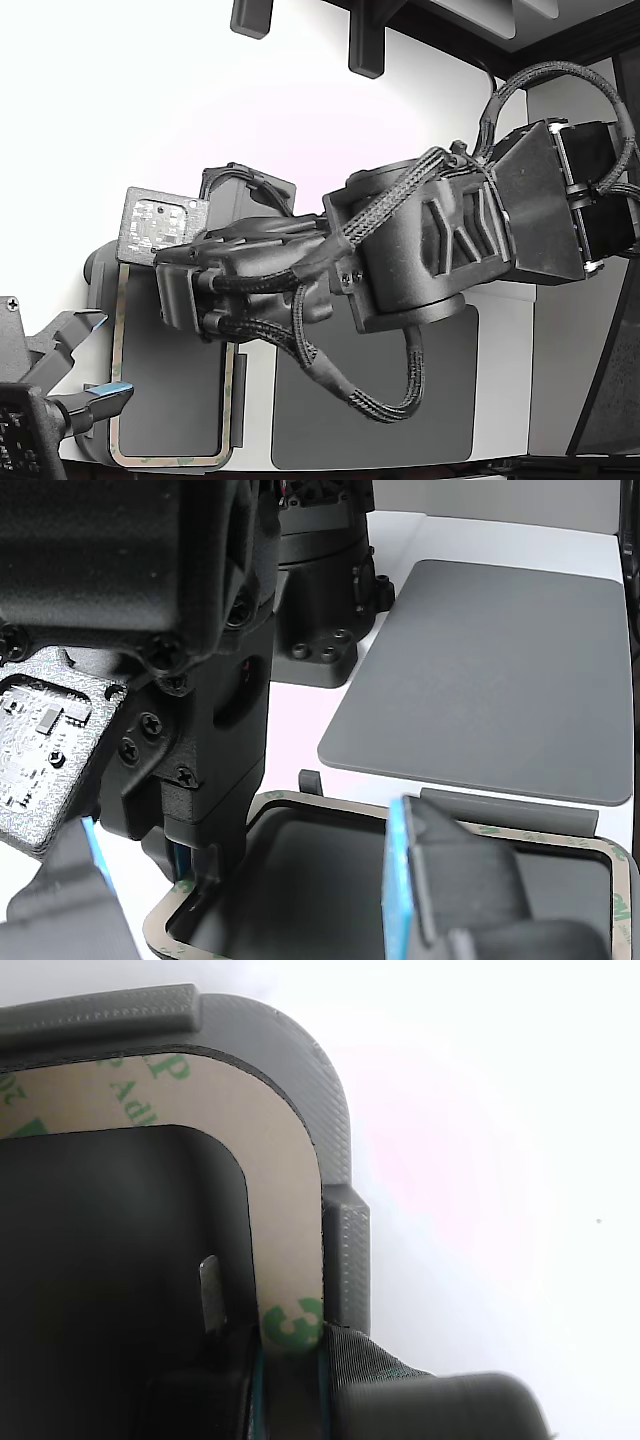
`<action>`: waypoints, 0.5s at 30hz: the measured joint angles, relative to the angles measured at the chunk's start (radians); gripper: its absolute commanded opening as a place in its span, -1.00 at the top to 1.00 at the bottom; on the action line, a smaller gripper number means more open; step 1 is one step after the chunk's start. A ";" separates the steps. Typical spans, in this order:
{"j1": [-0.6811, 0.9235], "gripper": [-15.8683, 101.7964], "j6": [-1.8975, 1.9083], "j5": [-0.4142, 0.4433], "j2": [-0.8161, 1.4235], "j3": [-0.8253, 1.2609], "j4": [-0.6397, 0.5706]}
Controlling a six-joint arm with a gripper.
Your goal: Move top rectangular frame to the holder.
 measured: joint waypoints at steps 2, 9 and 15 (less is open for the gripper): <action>0.000 0.91 -0.002 -0.002 0.000 0.000 0.000; 0.000 0.91 -0.005 -0.002 0.000 0.009 -0.002; 0.000 0.82 -0.009 -0.003 0.002 0.012 -0.008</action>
